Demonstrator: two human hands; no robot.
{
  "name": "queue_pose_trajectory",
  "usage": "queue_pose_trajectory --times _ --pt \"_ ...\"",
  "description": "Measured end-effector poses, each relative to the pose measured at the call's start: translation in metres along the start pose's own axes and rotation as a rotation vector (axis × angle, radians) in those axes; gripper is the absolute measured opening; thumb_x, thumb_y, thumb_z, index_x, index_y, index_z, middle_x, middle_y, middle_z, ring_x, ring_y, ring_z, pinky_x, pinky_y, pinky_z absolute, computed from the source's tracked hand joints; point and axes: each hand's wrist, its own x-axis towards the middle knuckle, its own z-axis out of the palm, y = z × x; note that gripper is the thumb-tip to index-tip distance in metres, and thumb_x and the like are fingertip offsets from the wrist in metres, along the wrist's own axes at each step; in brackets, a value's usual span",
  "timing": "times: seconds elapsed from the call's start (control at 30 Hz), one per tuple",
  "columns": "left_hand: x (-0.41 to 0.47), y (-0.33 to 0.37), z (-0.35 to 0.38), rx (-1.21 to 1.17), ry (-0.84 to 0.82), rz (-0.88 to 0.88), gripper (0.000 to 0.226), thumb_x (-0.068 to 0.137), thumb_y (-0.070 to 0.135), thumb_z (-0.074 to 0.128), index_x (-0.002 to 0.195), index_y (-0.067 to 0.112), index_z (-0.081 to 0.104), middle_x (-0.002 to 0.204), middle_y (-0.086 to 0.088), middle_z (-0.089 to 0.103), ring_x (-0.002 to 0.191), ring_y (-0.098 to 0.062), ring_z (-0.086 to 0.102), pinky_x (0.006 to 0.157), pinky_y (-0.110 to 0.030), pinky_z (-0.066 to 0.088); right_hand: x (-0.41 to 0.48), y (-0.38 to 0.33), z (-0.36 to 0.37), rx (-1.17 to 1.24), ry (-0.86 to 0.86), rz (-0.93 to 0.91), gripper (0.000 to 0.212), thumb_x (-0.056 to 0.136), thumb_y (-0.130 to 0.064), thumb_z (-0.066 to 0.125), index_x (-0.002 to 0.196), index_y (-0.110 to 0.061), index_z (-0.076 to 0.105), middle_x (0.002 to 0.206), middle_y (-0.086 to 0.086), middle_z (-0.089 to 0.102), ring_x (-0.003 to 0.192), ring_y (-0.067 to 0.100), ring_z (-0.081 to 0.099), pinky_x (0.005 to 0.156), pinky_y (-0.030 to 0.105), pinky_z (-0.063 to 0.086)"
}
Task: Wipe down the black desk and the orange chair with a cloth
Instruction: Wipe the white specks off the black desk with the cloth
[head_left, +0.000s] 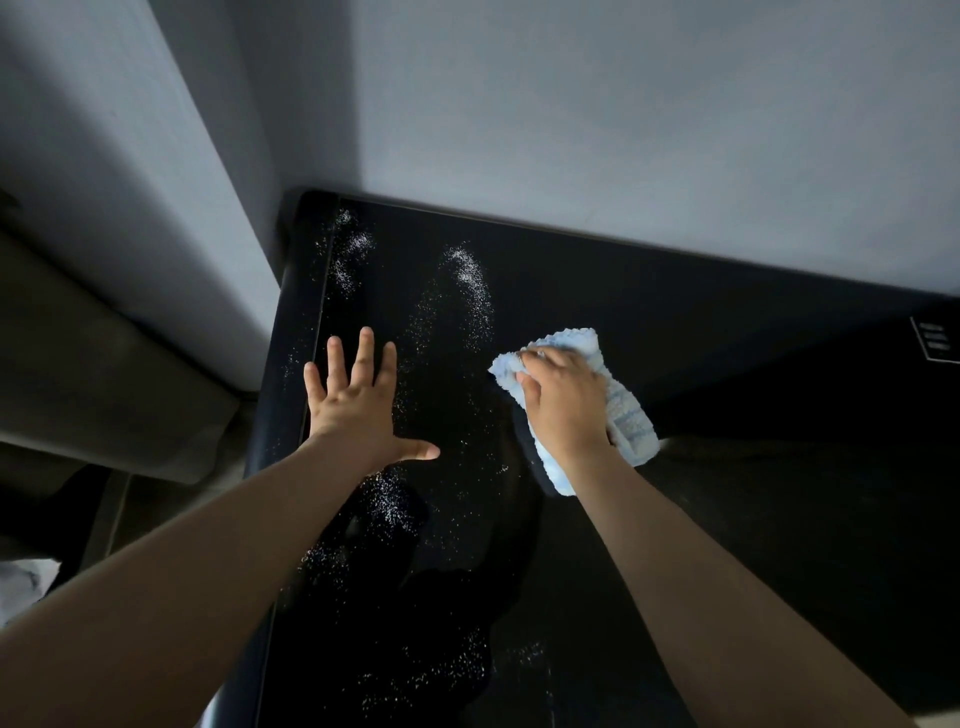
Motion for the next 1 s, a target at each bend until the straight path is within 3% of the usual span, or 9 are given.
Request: queue_pose_trajectory --times 0.47,0.83,1.0 --pt "-0.054 0.006 0.008 -0.105 0.032 0.093 0.116 0.075 0.074 0.057 0.153 0.017 -0.008 0.159 -0.005 -0.024 0.145 -0.030 -0.021 0.119 -0.052 -0.002 -0.071 -0.001 0.006 -0.008 -0.024 0.022 0.032 0.098 -0.030 0.041 0.126 -0.033 0.055 0.131 -0.017 0.051 0.126 0.009 0.040 0.092 0.035 0.037" --pt "-0.129 0.010 0.053 -0.009 -0.111 0.061 0.136 0.065 0.079 0.061 0.149 0.010 -0.020 0.152 -0.012 -0.036 0.142 -0.041 -0.026 0.118 -0.055 -0.001 -0.133 -0.003 0.012 -0.018 -0.055 0.059 0.034 0.098 -0.033 0.040 0.129 -0.033 0.053 0.133 -0.017 0.050 0.127 0.009 0.040 0.095 0.035 0.038" --pt "-0.137 0.001 0.066 0.042 -0.103 0.077 0.137 0.064 0.078 0.064 0.150 0.010 -0.018 0.153 -0.010 -0.036 0.142 -0.038 -0.026 0.118 -0.055 -0.001 -0.165 -0.004 0.015 0.009 -0.058 0.075 0.033 0.098 -0.030 0.041 0.129 -0.032 0.054 0.133 -0.017 0.050 0.126 0.009 0.041 0.095 0.035 0.037"
